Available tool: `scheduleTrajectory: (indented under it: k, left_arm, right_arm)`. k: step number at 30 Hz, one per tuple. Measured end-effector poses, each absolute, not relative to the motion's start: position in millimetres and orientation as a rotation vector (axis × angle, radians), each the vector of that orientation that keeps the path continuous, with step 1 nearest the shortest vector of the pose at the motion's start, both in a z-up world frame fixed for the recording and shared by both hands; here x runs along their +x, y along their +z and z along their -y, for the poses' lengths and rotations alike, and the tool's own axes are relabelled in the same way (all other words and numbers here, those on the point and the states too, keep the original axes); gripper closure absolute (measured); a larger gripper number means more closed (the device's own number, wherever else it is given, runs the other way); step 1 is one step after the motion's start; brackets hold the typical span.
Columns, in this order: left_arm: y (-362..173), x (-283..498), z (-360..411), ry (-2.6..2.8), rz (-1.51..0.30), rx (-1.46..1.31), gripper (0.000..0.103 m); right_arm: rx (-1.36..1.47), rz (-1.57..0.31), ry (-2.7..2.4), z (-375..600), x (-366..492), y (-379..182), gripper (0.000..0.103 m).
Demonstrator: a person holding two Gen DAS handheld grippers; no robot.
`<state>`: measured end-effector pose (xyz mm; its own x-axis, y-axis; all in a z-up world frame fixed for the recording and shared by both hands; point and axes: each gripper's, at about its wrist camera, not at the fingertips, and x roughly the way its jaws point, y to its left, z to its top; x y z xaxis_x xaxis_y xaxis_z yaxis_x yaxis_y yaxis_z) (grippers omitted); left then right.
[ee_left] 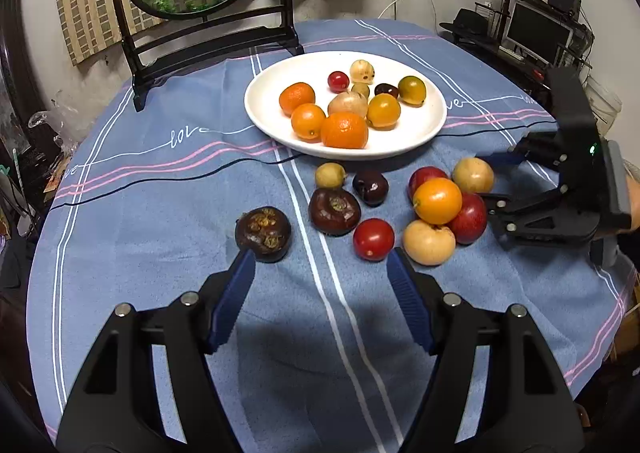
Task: Organize fruits
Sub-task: 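Grasp an orange tomato with the left gripper while the right grasps a large tan fruit, then carry the orange tomato and large tan fruit over the plate with both grippers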
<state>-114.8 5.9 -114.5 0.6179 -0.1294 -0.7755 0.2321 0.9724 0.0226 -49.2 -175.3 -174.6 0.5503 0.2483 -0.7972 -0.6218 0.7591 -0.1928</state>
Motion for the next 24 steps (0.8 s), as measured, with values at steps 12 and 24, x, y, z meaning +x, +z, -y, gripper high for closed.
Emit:
scheduleTrajectory:
  k: [12,24]
  left_arm:
    - [-116,-84,60,-0.317,-0.871,0.179,0.033]
    - [-133,-69,76,-0.370,-0.927,0.124,0.064]
  right_arm:
    - [-0.422,-0.849,0.520,210,-65,-168,0.058]
    - [-0.383,-0.846,0.539,221,-66,-171,0.058]
